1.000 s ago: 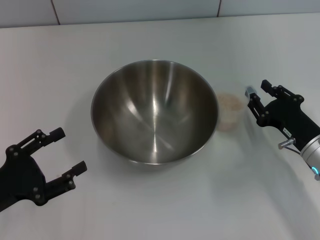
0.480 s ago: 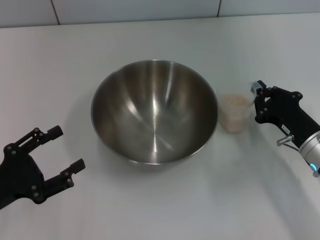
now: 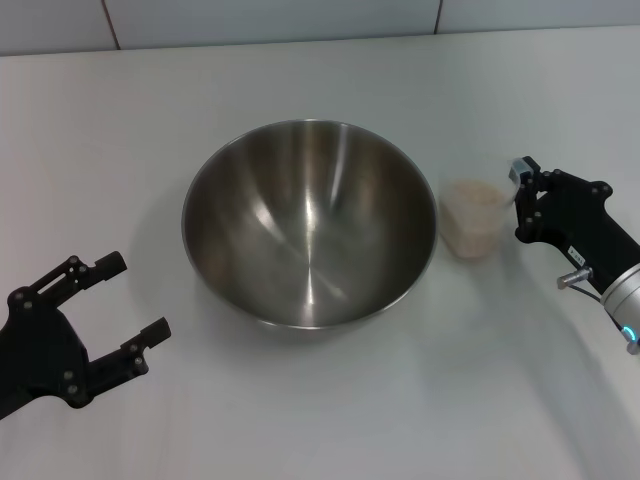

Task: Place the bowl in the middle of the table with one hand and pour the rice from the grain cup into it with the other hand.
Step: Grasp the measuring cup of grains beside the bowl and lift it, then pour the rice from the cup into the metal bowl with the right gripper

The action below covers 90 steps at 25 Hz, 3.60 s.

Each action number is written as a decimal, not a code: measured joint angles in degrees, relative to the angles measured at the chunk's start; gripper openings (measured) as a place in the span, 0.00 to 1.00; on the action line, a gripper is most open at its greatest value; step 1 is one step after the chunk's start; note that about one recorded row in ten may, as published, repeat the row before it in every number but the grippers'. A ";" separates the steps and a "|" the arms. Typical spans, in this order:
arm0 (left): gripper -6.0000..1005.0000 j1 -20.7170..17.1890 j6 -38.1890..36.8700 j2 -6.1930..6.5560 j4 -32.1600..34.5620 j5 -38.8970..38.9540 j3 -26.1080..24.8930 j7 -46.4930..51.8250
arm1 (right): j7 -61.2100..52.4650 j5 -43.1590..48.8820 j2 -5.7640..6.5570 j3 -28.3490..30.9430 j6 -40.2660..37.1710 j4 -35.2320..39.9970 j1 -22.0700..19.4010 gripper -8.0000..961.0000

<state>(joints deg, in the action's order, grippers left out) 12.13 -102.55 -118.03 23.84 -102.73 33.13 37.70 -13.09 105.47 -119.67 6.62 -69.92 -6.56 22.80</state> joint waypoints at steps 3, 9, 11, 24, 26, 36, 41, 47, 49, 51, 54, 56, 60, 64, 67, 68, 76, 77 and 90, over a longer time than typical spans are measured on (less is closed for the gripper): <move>0.80 -0.04 0.00 -0.04 -0.03 0.00 0.00 -0.06 | 0.00 0.00 -0.02 0.56 -1.28 0.03 -0.18 0.03; 0.80 -0.09 0.00 -0.08 -0.77 -0.01 0.00 -0.73 | -0.16 -0.01 0.45 5.46 -12.83 1.54 -1.03 0.03; 0.80 -0.09 0.00 -0.09 -0.81 -0.01 0.03 -0.89 | -0.47 -0.01 0.49 6.15 -15.63 2.77 -0.63 0.03; 0.80 -0.27 0.00 -0.09 -0.82 0.00 0.07 -0.89 | -0.66 -0.01 0.49 7.64 -22.44 4.16 0.66 0.03; 0.80 -0.28 0.00 -0.09 -0.82 0.00 0.06 -0.89 | -0.70 0.00 0.49 7.61 -22.34 4.07 0.73 0.03; 0.80 -0.44 -0.25 -0.06 -1.37 0.00 0.06 -0.87 | -5.39 4.77 0.49 2.06 -21.56 4.04 6.20 0.03; 0.80 -0.47 -0.36 0.00 -1.47 0.00 0.02 -0.87 | -8.24 5.86 0.49 -3.84 -18.46 4.00 10.05 0.03; 0.80 -0.52 -0.44 -0.01 -1.52 0.00 0.00 -0.87 | -10.21 6.04 0.47 -9.29 -17.05 3.73 12.67 0.03; 0.80 -0.53 -0.44 -0.05 -1.52 0.00 0.00 -0.87 | -10.30 6.06 0.44 -9.72 -16.81 3.73 12.80 0.03; 0.80 -0.53 -0.47 -0.05 -1.53 0.00 0.00 -0.87 | -10.31 6.07 0.43 -9.62 -16.74 3.74 12.67 0.03; 0.80 -0.53 -0.53 -0.07 -1.53 0.00 0.00 -0.87 | -10.31 6.07 0.47 -9.64 -17.01 3.95 12.39 0.03; 0.80 -0.53 -0.52 -0.08 -1.53 0.00 0.00 -0.87 | -9.87 6.23 0.51 -9.90 -17.13 4.54 12.35 0.03; 0.80 -0.53 -0.31 -0.09 -1.52 0.00 -0.03 -0.87 | -4.23 8.29 0.51 -10.41 -17.77 7.38 12.47 0.03; 0.80 -0.54 -0.24 -0.09 -1.52 -0.01 -0.17 -0.87 | 4.30 8.96 0.49 -10.42 -18.46 9.65 12.68 0.03; 0.80 -0.54 -0.16 -0.09 -1.54 0.00 -0.18 -1.02 | 11.69 9.13 0.49 -10.41 -19.19 10.60 12.94 0.03; 0.80 -0.54 -0.16 -0.09 -1.54 0.00 -0.18 -1.02 | 14.70 9.16 0.47 -10.41 -19.52 10.72 13.03 0.03; 0.80 -0.51 0.69 -0.09 -3.62 -0.01 -0.20 -3.78 | 40.13 9.16 0.24 -10.39 -20.16 7.60 13.60 0.03; 0.80 -0.52 0.72 -0.09 -3.65 0.00 -0.35 -3.74 | 44.19 9.10 0.24 -10.35 -20.05 6.75 13.68 0.03; 0.80 -0.38 1.37 -0.09 -4.56 -0.01 -1.57 -3.30 | 79.14 8.76 0.14 -9.72 -18.15 1.91 14.50 0.03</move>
<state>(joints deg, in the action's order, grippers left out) 11.75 -101.18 -118.12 19.29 -102.74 31.57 34.40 66.06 114.23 -119.53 -3.10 -88.07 -4.65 37.30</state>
